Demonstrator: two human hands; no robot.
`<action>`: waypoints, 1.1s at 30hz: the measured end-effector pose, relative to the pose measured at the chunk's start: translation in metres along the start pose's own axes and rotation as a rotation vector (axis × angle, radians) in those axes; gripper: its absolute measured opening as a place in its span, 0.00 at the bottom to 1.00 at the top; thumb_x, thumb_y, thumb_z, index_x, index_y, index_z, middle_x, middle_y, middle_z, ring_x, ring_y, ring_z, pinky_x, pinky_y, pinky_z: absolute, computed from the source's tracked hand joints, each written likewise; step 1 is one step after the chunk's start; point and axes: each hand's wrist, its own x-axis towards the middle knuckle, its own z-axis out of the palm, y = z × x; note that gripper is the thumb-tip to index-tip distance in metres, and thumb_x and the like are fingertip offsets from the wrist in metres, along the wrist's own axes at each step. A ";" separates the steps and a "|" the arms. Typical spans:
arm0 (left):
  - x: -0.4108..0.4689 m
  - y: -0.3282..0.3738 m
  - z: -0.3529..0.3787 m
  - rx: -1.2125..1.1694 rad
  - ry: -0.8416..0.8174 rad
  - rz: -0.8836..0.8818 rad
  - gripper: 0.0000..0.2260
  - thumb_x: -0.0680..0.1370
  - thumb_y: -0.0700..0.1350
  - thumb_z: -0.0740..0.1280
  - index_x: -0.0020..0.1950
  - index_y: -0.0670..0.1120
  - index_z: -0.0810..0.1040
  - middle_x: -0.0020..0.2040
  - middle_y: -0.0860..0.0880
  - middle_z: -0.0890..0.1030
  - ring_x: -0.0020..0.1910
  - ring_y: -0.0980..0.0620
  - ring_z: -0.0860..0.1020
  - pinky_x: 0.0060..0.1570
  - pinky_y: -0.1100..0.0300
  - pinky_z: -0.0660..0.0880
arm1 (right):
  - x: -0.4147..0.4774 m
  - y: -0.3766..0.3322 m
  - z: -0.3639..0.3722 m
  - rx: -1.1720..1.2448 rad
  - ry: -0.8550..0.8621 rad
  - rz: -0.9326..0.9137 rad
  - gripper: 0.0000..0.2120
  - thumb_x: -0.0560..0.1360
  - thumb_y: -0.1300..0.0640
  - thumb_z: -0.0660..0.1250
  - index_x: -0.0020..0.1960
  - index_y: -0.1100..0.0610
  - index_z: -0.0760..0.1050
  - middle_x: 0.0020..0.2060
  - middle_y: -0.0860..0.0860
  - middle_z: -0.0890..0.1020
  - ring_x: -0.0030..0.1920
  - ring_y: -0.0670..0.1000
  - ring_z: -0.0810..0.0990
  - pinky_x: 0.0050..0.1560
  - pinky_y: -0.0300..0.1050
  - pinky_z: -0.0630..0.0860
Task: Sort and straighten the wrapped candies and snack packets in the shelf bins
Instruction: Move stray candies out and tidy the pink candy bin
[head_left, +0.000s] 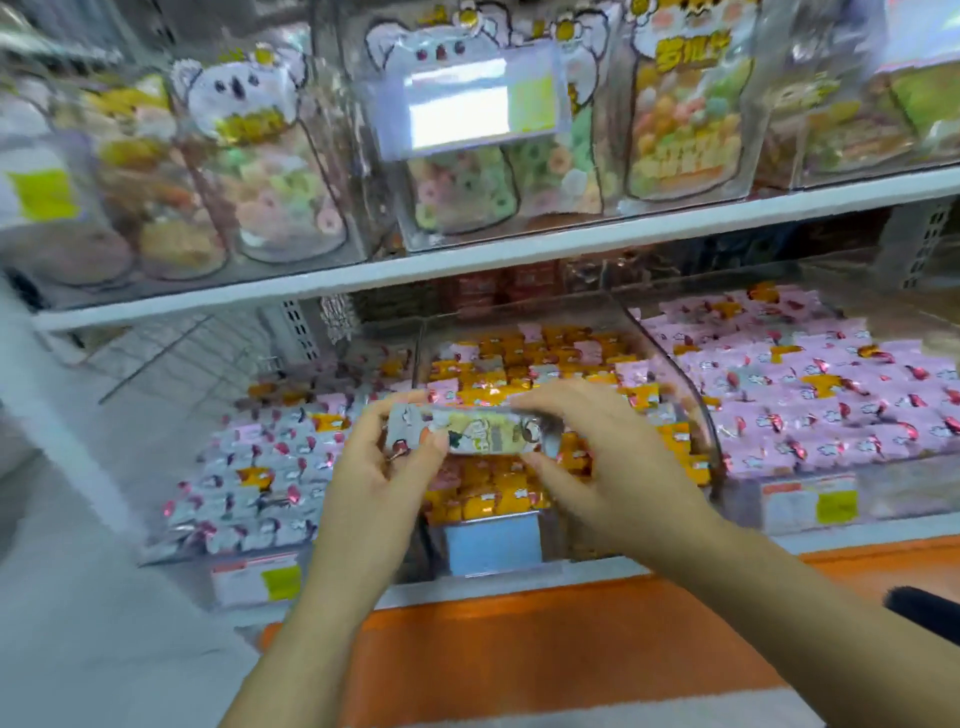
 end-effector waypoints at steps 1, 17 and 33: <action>0.004 -0.001 -0.004 -0.028 0.019 -0.016 0.07 0.78 0.46 0.66 0.52 0.57 0.74 0.36 0.61 0.79 0.33 0.64 0.76 0.32 0.72 0.70 | 0.005 -0.005 0.007 0.009 -0.023 0.001 0.17 0.73 0.53 0.66 0.62 0.52 0.72 0.54 0.46 0.76 0.56 0.43 0.69 0.57 0.28 0.63; 0.015 -0.047 -0.118 0.173 0.443 -0.169 0.08 0.78 0.46 0.66 0.56 0.53 0.77 0.47 0.56 0.81 0.46 0.59 0.80 0.47 0.64 0.75 | 0.081 -0.072 0.100 0.028 -0.126 -0.018 0.19 0.73 0.50 0.69 0.63 0.48 0.75 0.55 0.44 0.80 0.54 0.48 0.74 0.57 0.45 0.69; 0.016 -0.082 -0.127 0.761 0.209 -0.121 0.10 0.80 0.49 0.61 0.58 0.54 0.79 0.58 0.55 0.76 0.59 0.53 0.70 0.58 0.60 0.64 | 0.118 -0.063 0.129 -0.390 -0.253 -0.156 0.09 0.66 0.57 0.77 0.42 0.46 0.82 0.55 0.52 0.81 0.56 0.58 0.78 0.60 0.60 0.69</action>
